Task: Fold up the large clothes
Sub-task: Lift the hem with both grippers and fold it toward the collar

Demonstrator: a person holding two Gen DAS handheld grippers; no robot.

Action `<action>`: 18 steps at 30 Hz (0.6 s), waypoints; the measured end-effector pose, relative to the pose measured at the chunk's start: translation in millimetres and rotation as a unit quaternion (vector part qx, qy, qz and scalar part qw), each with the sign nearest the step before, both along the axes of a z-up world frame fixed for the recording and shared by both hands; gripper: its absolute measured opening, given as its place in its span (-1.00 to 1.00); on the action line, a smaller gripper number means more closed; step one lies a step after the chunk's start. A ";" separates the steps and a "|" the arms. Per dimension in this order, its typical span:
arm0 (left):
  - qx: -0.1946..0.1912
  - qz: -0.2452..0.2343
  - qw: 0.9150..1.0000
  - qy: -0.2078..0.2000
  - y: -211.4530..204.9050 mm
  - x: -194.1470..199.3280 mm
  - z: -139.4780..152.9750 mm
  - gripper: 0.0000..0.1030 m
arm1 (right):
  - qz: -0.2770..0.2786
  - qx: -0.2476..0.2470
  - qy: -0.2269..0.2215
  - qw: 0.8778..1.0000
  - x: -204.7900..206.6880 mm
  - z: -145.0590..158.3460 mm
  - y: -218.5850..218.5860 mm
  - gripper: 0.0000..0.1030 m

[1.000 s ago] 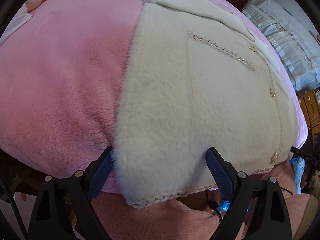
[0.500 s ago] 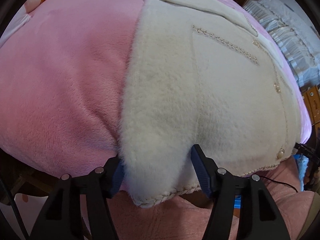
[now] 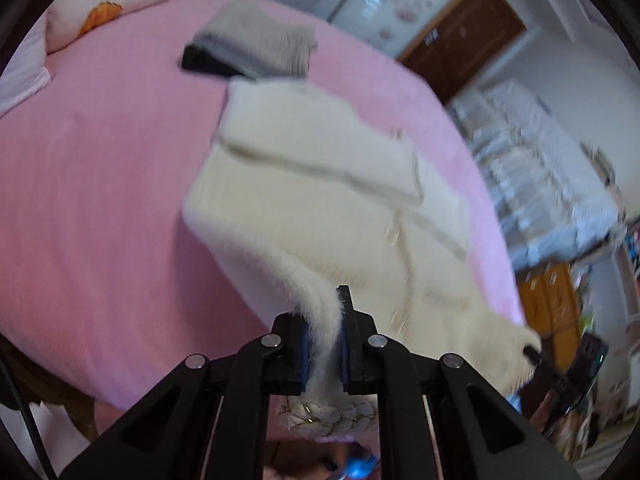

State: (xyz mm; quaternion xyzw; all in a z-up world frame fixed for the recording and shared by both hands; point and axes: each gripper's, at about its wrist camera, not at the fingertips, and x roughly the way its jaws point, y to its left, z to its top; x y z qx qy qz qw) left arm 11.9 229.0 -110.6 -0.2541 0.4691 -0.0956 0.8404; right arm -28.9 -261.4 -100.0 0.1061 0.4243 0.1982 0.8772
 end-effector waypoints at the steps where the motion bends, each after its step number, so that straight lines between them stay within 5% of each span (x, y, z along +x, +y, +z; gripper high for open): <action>1: -0.014 0.012 1.000 -0.007 3.7 11.7 9.1 -0.82 | -0.005 0.006 -0.016 1.000 14.4 14.0 -0.8 -0.79; 6: -0.020 0.084 0.996 -0.023 22.1 94.6 38.1 -0.82 | -0.056 0.025 -0.049 0.997 98.9 51.7 -10.5 -0.79; 9: -0.008 0.117 0.993 -0.012 30.8 153.2 34.9 -0.82 | -0.116 0.052 -0.030 0.991 163.0 48.9 -25.4 -0.79; 15: 0.031 0.141 0.989 0.042 31.4 270.0 -34.3 -0.65 | -0.219 0.056 0.021 0.974 273.5 -13.3 -44.8 -0.71; 18: 0.047 0.124 0.985 0.114 27.7 305.0 -81.7 -0.52 | -0.247 0.034 0.075 0.966 303.9 -51.6 -42.3 -0.57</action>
